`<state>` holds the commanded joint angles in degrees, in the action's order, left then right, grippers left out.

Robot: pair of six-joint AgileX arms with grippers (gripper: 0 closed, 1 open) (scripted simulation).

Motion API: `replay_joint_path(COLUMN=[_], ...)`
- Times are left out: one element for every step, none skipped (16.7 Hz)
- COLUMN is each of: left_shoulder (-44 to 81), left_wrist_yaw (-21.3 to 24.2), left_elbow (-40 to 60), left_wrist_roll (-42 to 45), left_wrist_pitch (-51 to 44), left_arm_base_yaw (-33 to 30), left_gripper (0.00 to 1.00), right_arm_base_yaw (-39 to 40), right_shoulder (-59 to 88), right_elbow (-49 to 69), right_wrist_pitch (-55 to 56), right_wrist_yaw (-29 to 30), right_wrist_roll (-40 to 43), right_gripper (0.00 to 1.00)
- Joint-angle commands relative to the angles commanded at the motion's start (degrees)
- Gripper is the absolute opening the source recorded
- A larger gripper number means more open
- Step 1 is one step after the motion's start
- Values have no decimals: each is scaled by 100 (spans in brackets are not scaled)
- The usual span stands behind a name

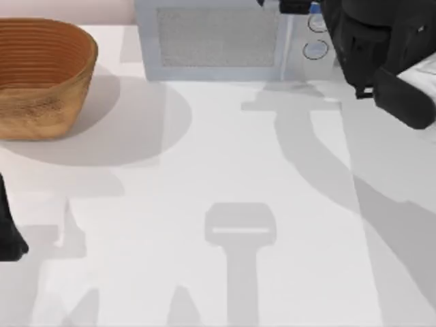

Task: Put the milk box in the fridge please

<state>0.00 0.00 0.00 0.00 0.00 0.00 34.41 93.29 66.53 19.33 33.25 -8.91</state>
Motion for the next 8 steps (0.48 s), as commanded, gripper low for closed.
replay_joint_path(left_shoulder=[0,0,0,0,0,0,0,0], left_wrist_yaw=[0,0,0,0,0,0,0,0], left_elbow=[0,0,0,0,0,0,0,0], left_wrist_roll=[0,0,0,0,0,0,0,0], left_wrist_pitch=[0,0,0,0,0,0,0,0], left_arm_base_yaw=[0,0,0,0,0,0,0,0], left_gripper=[100,100,100,100,100,100,100,100], right_arm_base_yaw=[-185,-378,-577,-783,-991,-1202,-1413,-1622], right_shoulder=[-515,-1048,-1595,-2155,-2722,-3292,-3862,-4428], right_elbow=[-345,-706,-1082,-1470,-1866,-2267,-2670,-3072], right_wrist_pitch=[-76,-159,-250,-347,-450,-557,-667,-780], right_wrist_yaw=[-187,-380,-578,-780,-985,-1191,-1396,-1600], right_wrist_roll=[61,123,185,246,307,366,424,479], right_gripper=[0,0,0,0,0,0,0,0])
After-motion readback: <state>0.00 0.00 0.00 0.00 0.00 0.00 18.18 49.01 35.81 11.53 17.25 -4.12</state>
